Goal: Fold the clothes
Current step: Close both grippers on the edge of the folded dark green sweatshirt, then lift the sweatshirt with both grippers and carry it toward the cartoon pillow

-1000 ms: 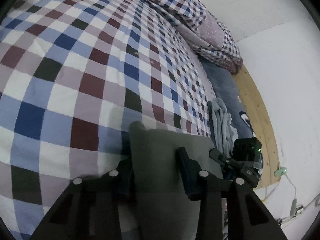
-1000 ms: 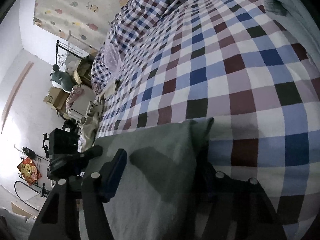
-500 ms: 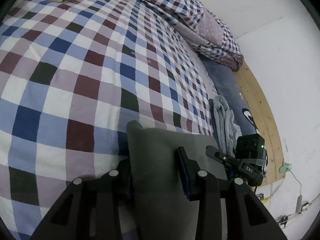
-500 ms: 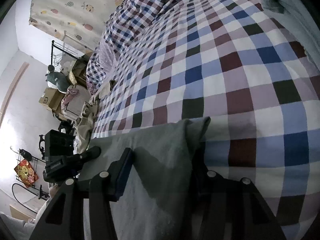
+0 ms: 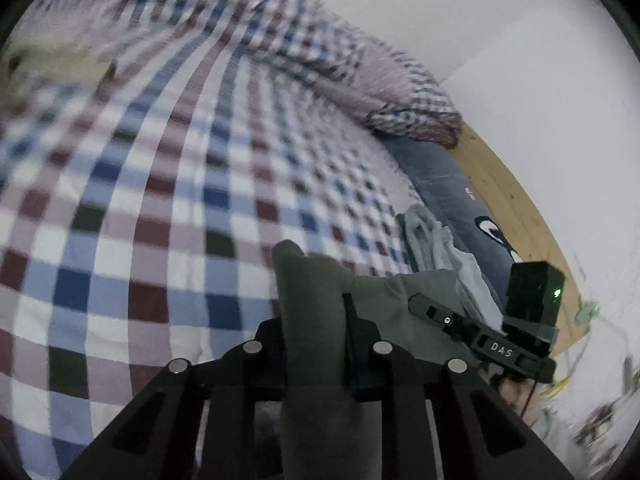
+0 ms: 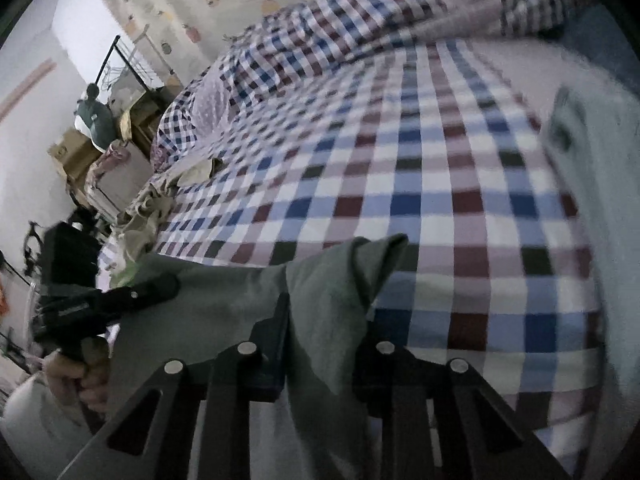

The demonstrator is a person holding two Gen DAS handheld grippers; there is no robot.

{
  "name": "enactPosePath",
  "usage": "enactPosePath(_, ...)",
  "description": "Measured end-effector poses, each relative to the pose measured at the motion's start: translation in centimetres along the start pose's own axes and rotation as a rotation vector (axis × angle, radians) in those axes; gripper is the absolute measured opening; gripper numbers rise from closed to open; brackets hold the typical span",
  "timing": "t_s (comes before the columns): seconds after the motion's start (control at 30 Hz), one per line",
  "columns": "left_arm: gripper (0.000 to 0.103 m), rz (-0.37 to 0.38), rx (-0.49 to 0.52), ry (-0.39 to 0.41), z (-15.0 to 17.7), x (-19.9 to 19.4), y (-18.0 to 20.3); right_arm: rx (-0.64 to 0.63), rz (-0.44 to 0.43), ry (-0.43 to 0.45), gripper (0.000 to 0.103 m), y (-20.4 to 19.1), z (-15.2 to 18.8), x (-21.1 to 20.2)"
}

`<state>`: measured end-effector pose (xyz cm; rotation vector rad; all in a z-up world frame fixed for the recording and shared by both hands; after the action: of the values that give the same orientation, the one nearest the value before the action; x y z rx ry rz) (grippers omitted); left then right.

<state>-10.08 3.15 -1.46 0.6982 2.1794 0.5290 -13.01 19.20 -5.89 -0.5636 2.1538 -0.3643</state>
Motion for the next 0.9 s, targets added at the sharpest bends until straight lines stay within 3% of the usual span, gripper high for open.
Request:
enactPosePath(0.2, 0.019, -0.029, 0.130, 0.105, -0.6, -3.4, 3.9, -0.113, 0.075, 0.151, 0.022, -2.9, -0.7, -5.1)
enactPosePath(0.47, 0.018, -0.040, 0.255, 0.206, 1.3, -10.3, 9.3, -0.189, 0.180, 0.309, 0.022, -8.0, 0.7, -12.6)
enactPosePath(0.63, 0.018, -0.078, 0.358, 0.286, 5.6, -14.4, 13.1, -0.261, 0.307, 0.416, 0.022, -11.5, 4.1, -17.8)
enactPosePath(0.9, 0.016, -0.104, 0.303, 0.289, 12.6, -18.8, 14.3, -0.255, 0.354, 0.477, 0.020, -15.4, 11.4, -23.1)
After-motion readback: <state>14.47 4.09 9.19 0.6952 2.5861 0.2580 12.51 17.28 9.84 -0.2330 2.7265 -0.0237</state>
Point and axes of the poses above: each gripper's, at about its wrist camera, not at the fingertips, and x roughly the way its jaws point, y to its right, z to its underside, the point moved 10 cm from there along x, roughly the way its jaws point, and after that the axes turned 3 degrees about x, right-handed, at the moved point
